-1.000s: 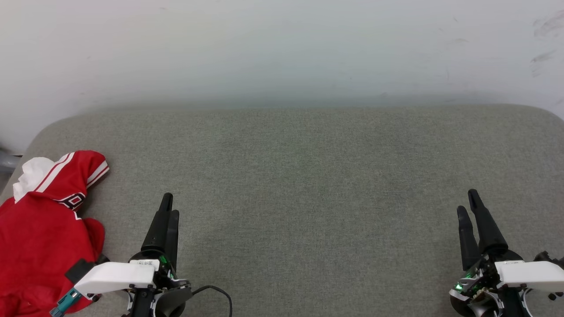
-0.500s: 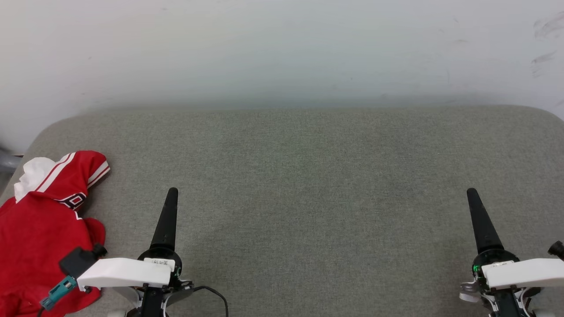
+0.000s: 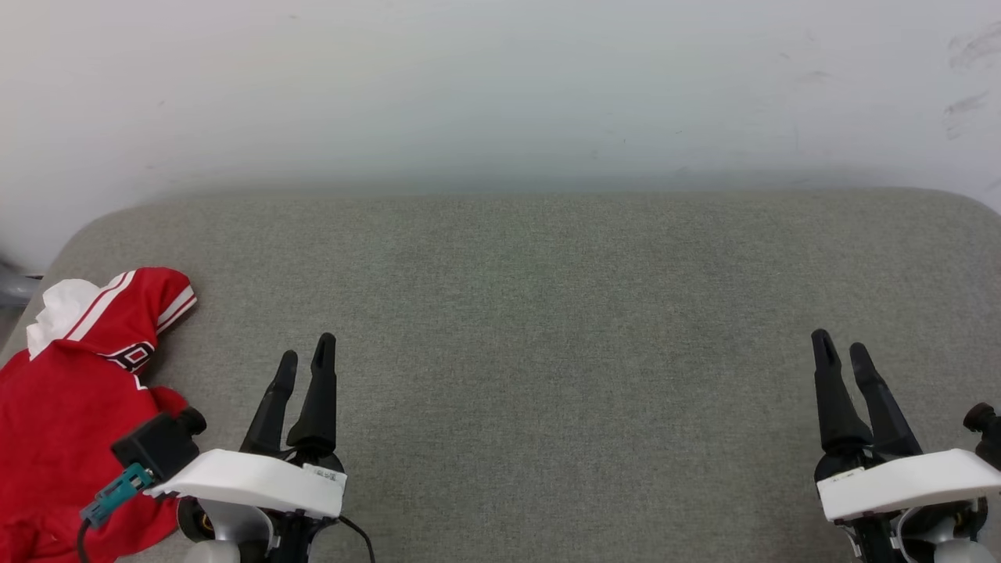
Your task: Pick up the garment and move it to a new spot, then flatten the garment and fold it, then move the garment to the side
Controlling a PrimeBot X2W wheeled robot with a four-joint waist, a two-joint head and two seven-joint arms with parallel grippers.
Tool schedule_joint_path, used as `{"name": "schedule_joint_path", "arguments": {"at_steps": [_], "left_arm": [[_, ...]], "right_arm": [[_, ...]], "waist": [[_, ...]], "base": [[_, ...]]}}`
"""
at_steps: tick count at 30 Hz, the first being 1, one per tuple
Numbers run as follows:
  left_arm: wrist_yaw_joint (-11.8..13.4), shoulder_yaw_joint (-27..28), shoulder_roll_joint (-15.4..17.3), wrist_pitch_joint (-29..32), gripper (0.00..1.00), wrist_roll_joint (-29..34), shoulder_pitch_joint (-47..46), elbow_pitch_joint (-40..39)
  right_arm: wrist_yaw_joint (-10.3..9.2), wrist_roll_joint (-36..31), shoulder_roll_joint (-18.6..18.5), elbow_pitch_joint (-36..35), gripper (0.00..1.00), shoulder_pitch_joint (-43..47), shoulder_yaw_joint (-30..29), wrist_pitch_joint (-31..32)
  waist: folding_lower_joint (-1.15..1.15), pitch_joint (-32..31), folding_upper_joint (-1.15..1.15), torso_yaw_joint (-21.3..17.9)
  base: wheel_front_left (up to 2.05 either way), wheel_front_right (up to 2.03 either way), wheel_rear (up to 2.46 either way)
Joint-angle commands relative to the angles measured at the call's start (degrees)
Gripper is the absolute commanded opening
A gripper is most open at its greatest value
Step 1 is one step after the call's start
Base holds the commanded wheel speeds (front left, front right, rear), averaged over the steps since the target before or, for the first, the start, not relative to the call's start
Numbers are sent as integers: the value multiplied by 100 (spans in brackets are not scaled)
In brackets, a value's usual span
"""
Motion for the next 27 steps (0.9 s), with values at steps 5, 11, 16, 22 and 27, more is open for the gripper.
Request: {"name": "schedule_joint_path", "arguments": {"at_steps": [5, 11, 16, 22, 27], "left_arm": [[106, -101, 131, -128, 100, 889, -41, -135], [240, -230, 270, -227, 100, 1506, -63, -135], [338, -358, 367, -308, 100, 1885, -45, -73], [417, -500, 468, -394, 100, 2248, -64, 17], [484, -562, 516, -453, 100, 2458, -70, 56]], "right_arm": [[1, -730, 24, -212, 100, 13, 66, 33], [0, -1298, 28, -297, 100, 35, 80, 58], [0, -1705, 31, -374, 100, 66, 76, 68], [0, -2129, 40, -433, 100, 103, 54, 95], [0, -2375, 47, -421, 100, 129, 20, 171]], "waist": [[0, 1, 0, 4], [0, -2, 0, 12], [0, -6, 0, 9], [0, -5, 0, 5], [0, -7, 0, 8]], "base": [[0, 0, 0], [0, 0, 0], [0, 0, 0], [0, 0, 0], [0, 0, 0]]}}
